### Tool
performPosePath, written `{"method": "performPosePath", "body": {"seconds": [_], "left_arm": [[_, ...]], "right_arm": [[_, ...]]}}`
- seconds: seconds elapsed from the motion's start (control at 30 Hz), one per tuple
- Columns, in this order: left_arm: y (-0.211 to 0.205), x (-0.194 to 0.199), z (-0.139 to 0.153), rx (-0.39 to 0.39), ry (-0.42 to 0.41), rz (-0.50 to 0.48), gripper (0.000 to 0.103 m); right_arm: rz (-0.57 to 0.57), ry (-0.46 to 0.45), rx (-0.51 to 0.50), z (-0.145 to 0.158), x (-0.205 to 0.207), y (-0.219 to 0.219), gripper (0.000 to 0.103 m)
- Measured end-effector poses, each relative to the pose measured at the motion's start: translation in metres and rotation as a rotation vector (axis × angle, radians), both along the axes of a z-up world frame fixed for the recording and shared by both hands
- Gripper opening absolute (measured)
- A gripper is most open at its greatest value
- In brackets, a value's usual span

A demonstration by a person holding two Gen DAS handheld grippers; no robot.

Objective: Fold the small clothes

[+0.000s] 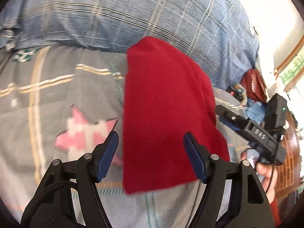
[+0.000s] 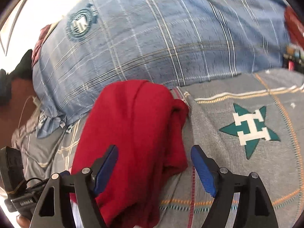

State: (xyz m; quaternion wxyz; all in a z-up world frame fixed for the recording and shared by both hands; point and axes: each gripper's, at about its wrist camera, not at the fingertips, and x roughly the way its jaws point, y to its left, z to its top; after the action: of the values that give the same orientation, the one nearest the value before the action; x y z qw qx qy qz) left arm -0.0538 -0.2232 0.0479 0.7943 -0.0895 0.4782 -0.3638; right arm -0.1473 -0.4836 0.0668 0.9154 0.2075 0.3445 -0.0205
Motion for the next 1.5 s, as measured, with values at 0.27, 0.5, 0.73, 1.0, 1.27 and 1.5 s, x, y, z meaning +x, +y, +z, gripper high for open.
{"method": "performPosePath", "body": {"seconds": [0.27,0.5,0.73,1.0,1.27,1.5], "left_arm": [[-0.03,0.028,-0.027,-0.005,0.069,-0.105,0.078],[-0.033,0.028,-0.023,-0.014,0.024,-0.116,0.07],[-0.004,-0.003,0.019,-0.03,-0.045,-0.114,0.061],[0.063,-0.053,0.037,-0.001,-0.062,-0.035,0.061],[0.073,-0.079,-0.003,0.16,-0.075,0.021,0.061],[0.074,-0.08,0.005,0.218,-0.114,0.048,0.062]], "right_arm": [[0.082,0.024,0.044,-0.021,0.046,0.001,0.077],[0.093,-0.002,0.124,-0.027,0.054,0.0,0.043],[0.17,-0.042,0.078,0.01,0.038,0.031,0.035],[0.295,-0.071,0.16,0.03,0.008,0.075,0.035],[0.225,0.07,-0.066,-0.013,0.003,0.115,0.051],[0.285,-0.09,-0.177,0.044,-0.031,0.138,0.048]]}}
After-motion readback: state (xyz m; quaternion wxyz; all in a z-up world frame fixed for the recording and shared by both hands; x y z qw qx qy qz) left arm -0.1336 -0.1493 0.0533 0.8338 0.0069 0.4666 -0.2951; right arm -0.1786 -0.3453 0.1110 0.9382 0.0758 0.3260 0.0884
